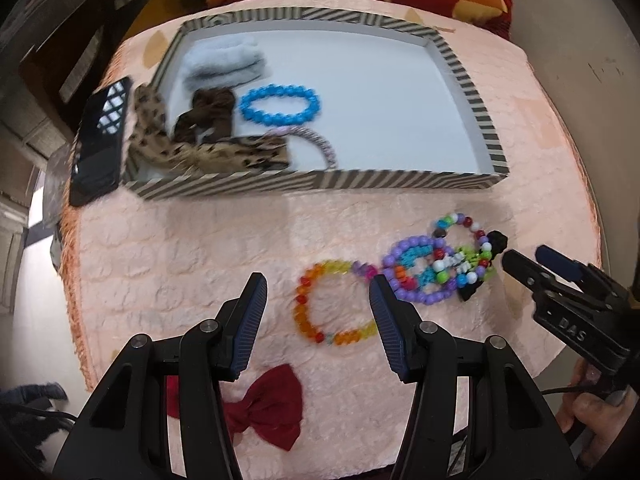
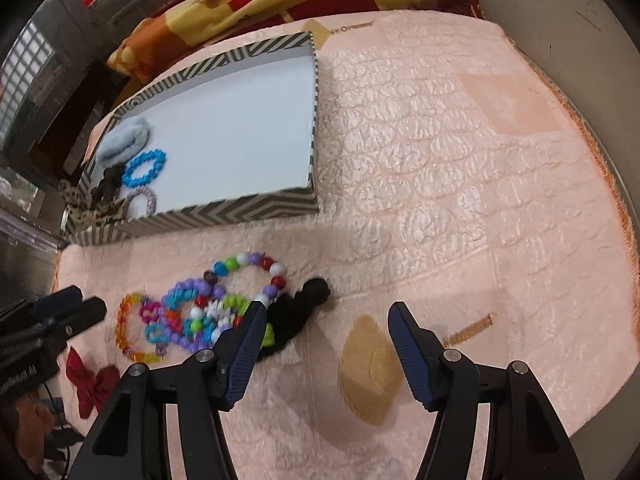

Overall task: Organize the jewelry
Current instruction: 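Grasp the multicolour beaded bracelet with left tool while right moves to black scrunchie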

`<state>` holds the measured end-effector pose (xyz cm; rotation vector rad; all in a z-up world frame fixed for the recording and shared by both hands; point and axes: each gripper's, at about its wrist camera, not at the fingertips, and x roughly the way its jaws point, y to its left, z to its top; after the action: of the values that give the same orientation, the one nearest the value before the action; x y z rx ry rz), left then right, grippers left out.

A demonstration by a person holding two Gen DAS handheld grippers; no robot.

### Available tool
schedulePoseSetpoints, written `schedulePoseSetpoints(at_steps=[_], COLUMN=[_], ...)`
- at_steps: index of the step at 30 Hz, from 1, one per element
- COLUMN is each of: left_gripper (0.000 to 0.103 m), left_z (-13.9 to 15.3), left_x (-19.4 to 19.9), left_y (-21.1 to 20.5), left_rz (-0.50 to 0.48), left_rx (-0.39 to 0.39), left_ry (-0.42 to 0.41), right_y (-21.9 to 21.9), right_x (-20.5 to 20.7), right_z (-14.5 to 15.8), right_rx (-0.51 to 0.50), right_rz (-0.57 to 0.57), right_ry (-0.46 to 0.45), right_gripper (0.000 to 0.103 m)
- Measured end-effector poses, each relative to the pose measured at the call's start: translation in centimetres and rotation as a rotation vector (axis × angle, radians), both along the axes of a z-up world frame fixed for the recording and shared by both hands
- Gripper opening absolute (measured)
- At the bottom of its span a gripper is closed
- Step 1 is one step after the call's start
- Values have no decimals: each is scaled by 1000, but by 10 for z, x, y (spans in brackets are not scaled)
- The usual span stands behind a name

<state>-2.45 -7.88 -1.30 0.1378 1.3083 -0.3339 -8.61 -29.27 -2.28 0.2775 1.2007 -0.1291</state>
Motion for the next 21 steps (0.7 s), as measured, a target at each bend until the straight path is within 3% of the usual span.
schedulePoseSetpoints(at_steps=[9,21], left_gripper=[53,53], left_z=[-7,-30], left_x=[13,24], left_y=[-38,-98], left_rz=[-93,-240], left_rx=[10,62], left_ry=[11,16], right_y=[-3,-31], right_x=[-4,-27], right_z=[-22,-4], right_rx=[-61,6], right_rz=[5,-84], right_ry=[74,24], right_gripper=[60,60])
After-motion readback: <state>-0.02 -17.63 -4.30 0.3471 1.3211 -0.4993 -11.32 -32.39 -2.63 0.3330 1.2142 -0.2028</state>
